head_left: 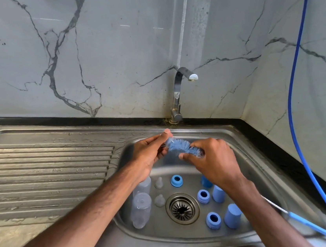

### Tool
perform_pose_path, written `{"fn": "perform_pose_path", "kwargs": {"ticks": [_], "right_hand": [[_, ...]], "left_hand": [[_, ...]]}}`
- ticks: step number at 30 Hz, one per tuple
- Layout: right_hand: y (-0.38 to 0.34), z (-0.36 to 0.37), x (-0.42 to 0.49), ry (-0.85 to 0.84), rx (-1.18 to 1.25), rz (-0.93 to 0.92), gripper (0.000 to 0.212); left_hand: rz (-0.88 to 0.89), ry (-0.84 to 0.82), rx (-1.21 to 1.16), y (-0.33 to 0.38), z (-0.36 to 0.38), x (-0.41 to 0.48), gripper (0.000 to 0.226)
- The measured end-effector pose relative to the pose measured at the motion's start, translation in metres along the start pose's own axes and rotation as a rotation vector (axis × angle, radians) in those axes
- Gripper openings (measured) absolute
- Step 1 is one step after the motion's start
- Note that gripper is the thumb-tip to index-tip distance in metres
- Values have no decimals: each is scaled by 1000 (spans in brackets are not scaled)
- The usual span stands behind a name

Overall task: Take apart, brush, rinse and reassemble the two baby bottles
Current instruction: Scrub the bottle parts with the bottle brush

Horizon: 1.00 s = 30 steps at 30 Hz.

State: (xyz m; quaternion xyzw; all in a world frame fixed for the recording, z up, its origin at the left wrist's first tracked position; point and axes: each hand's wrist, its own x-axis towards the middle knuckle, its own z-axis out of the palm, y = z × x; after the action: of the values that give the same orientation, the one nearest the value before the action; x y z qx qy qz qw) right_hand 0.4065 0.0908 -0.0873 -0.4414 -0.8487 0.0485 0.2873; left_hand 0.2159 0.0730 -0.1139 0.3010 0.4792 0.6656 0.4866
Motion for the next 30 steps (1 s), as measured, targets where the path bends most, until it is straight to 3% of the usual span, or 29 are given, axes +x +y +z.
{"fn": "perform_pose_path", "kwargs": {"ticks": [5, 12, 14, 16, 17, 20, 23, 26, 30], "right_hand": [[15, -11, 1, -85, 341, 100, 32], [39, -29, 9, -497, 926, 366, 43], [40, -24, 10, -392, 692, 291, 55], [32, -14, 7, -106, 233, 150, 60], [25, -12, 4, 1, 124, 93, 63], [8, -5, 0, -1, 60, -31, 78], [2, 2, 2, -27, -7, -81, 48], [4, 3, 4, 32, 121, -29, 15], [13, 0, 7, -10, 174, 75, 10]], "left_hand": [[2, -239, -78, 8, -5, -1, 43], [0, -419, -178, 11, 3, -7, 34], [-29, -320, -157, 5, 6, -8, 25], [-67, -145, -124, -1, 7, -9, 17], [-78, -71, -115, -2, 6, -9, 17], [-92, 55, -154, 1, 3, -6, 24], [-98, 93, -197, 4, 2, -6, 29], [-95, 41, -221, 3, 4, -8, 28], [-55, -120, -233, 3, 6, -9, 30]]}}
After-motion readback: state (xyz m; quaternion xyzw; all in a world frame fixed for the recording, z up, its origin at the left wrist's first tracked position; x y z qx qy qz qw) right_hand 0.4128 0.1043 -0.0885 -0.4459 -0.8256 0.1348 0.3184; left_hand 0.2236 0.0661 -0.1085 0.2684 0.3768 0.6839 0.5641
